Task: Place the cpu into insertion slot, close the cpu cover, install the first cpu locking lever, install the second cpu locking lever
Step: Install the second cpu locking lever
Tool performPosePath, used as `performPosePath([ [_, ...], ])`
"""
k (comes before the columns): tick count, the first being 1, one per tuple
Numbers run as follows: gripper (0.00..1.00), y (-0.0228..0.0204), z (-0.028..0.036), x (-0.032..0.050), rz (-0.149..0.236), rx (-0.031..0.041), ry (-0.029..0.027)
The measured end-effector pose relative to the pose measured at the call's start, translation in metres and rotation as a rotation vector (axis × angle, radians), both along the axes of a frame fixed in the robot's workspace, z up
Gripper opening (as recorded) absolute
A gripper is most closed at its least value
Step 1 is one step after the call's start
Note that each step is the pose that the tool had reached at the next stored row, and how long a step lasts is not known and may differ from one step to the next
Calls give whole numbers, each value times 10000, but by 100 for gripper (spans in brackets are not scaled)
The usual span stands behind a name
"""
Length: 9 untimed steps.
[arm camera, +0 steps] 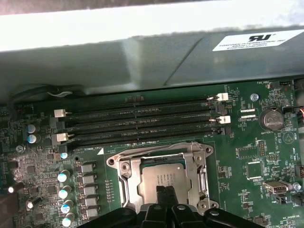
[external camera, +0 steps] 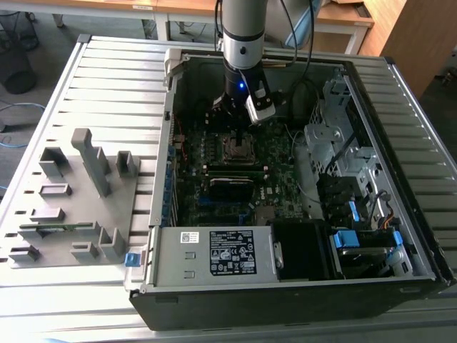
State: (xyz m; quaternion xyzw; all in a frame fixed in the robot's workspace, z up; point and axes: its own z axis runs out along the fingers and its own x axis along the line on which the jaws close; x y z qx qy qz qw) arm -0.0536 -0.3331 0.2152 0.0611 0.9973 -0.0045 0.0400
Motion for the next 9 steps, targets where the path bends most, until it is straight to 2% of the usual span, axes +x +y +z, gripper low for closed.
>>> performPosePath([
  [9,10,0,59,0,-1,2,3],
])
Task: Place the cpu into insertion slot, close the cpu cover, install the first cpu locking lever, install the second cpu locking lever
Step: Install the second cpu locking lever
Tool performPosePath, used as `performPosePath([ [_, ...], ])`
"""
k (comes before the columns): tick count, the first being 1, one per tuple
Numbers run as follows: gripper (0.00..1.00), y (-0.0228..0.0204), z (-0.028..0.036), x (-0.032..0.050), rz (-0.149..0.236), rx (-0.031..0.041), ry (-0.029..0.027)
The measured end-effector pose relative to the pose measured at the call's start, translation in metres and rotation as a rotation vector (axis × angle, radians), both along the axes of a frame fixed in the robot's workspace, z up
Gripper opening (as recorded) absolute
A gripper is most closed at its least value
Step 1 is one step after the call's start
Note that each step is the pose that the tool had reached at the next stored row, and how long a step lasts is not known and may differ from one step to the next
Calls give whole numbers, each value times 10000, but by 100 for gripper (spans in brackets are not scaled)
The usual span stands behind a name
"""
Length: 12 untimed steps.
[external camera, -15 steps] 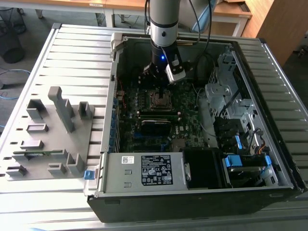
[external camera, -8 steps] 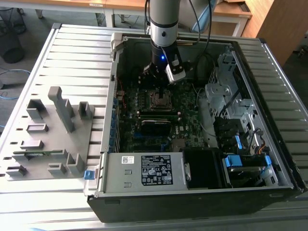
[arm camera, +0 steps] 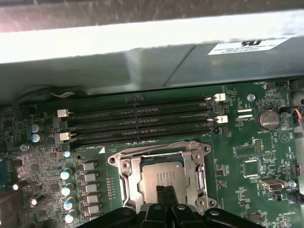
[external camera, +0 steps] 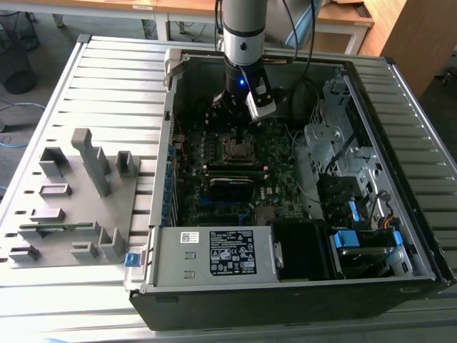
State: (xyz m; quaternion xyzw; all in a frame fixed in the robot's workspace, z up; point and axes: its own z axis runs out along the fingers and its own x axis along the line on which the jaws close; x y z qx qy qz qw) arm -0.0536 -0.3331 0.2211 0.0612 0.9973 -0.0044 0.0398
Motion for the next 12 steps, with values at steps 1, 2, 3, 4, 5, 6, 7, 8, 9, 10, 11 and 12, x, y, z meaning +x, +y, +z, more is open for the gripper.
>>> performPosePath([
  [1,10,0,0,0,0,0,0],
  [2,10,0,0,0,1,1,0],
  [3,10,0,1,0,1,0,0],
  [4,10,0,1,0,1,-1,1],
  [5,10,0,2,0,1,-1,1],
  [6,10,0,2,0,1,-1,1],
  [7,10,0,2,0,1,-1,1],
  [8,10,-1,7,0,1,-5,4],
  [9,10,-1,12,0,1,-6,5],
  [10,10,-1,15,0,0,-3,2],
  [11,10,0,16,0,1,-1,1],
  [12,10,0,16,0,0,1,0],
])
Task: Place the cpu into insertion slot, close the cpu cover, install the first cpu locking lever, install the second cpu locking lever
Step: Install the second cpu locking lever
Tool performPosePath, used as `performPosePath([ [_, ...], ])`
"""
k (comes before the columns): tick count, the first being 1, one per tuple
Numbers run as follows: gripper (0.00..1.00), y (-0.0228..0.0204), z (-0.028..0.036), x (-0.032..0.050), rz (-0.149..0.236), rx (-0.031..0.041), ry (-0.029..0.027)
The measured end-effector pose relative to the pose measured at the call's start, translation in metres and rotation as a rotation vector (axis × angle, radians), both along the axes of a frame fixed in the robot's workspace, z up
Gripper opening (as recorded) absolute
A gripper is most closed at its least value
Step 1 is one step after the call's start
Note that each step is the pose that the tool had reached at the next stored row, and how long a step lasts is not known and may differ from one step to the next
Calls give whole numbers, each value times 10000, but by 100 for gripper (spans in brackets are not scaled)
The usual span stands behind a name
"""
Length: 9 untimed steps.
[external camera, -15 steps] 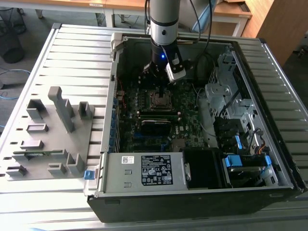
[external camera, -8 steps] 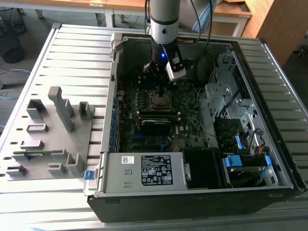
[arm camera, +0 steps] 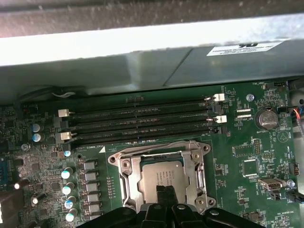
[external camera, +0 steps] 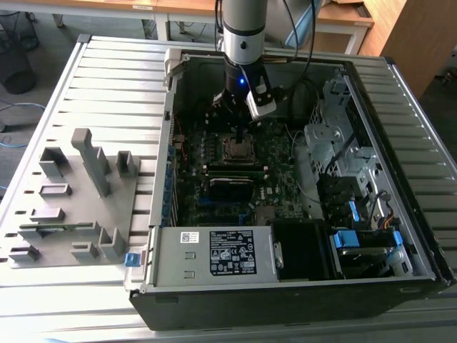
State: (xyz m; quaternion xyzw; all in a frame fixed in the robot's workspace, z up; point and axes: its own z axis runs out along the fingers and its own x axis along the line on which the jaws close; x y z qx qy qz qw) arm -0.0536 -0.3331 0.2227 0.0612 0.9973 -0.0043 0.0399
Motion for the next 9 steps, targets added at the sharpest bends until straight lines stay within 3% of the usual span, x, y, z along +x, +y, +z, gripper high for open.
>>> performPosePath([
  [9,10,-1,12,-1,0,-6,4],
])
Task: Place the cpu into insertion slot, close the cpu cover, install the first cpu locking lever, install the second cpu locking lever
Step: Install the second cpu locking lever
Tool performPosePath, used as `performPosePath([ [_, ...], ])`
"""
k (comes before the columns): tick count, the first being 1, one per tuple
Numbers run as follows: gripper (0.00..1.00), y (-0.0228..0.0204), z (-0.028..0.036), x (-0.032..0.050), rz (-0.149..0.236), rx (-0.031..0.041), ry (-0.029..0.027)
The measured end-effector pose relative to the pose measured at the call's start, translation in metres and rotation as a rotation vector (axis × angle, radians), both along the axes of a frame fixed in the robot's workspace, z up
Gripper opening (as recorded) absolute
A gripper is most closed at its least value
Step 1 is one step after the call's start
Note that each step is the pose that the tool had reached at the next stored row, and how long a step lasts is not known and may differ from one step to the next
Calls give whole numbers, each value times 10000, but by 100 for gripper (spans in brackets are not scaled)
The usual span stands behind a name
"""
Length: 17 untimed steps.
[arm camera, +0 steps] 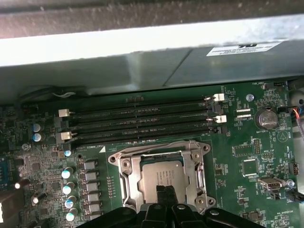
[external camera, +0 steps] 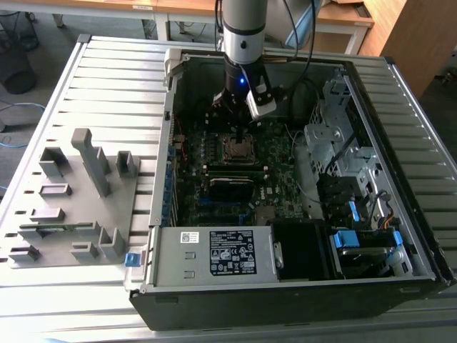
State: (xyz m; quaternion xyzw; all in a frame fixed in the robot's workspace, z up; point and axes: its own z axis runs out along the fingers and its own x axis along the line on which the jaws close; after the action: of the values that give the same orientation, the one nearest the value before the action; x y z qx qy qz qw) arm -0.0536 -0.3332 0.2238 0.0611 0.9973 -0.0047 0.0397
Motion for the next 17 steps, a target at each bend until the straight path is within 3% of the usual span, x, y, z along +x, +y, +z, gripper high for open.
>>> performPosePath([
  [17,10,1,40,0,0,4,-2],
])
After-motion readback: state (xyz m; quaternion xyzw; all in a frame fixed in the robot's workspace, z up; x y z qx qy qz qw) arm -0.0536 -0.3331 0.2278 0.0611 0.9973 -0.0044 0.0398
